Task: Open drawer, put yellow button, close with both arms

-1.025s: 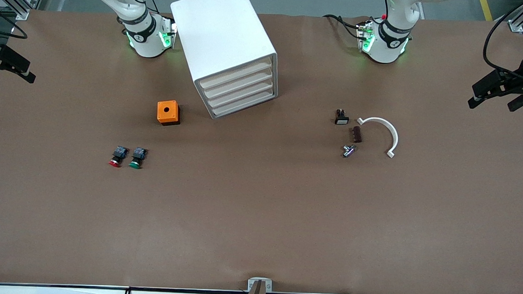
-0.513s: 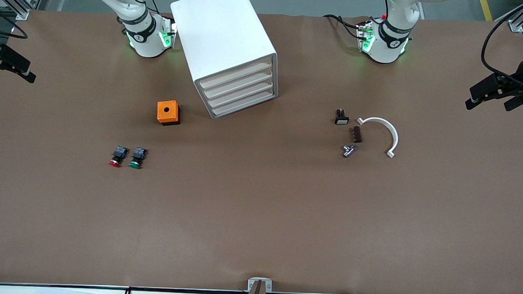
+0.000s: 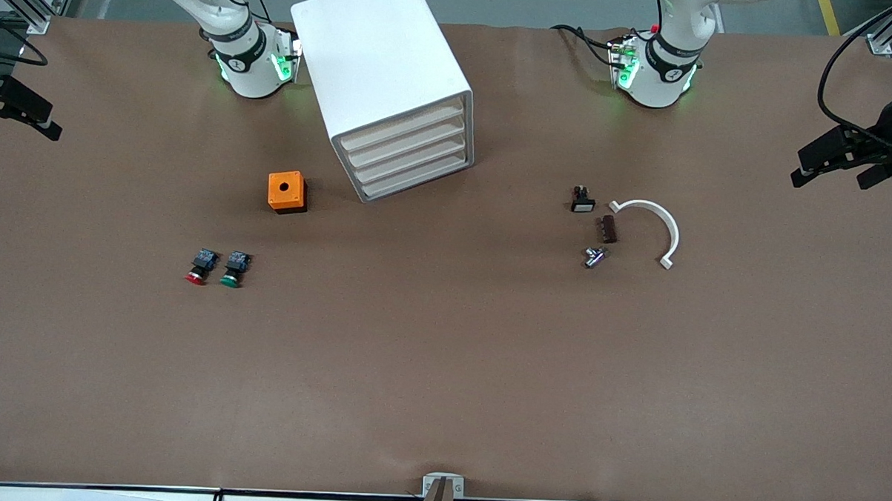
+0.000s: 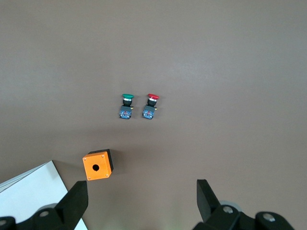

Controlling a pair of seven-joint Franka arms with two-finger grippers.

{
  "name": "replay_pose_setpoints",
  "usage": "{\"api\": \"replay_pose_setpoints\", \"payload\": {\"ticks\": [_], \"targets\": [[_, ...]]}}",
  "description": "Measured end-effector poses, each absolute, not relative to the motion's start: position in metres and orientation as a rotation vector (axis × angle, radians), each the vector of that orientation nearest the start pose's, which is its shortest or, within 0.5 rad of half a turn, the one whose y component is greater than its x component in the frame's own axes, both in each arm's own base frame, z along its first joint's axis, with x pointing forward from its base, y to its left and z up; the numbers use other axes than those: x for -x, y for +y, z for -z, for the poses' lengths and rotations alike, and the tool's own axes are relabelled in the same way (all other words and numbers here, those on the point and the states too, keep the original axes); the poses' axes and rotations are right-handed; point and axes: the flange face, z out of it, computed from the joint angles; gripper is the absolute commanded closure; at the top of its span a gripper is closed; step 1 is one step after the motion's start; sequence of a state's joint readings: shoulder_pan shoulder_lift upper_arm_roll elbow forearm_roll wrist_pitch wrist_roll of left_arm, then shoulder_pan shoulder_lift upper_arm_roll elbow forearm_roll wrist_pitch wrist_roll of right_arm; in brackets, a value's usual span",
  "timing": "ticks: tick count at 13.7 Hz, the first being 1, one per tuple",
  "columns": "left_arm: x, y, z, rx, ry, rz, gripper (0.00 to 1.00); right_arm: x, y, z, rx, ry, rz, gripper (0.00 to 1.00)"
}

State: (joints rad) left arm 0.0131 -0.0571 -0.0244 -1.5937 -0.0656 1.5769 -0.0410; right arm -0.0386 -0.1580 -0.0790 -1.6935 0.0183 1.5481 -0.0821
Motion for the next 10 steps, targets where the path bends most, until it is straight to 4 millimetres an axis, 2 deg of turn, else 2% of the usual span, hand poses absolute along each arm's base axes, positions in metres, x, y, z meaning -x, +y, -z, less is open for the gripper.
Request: {"api": "replay_pose_setpoints", "payload": {"ticks": [5,10], "targets": [[-0.542,-0.0134,-0.637,3.206,-0.048,0.033,0.0,-0.4982,-0.0603,-0.6477,3.111,0.053,0.019,0.0],[-0.5424,-0.0134,-0.6373,3.206,-0.05,0.034,0.0,-0.4979,-0.0602,-0.6473,3.111,0.053,0.015,0.0]]}}
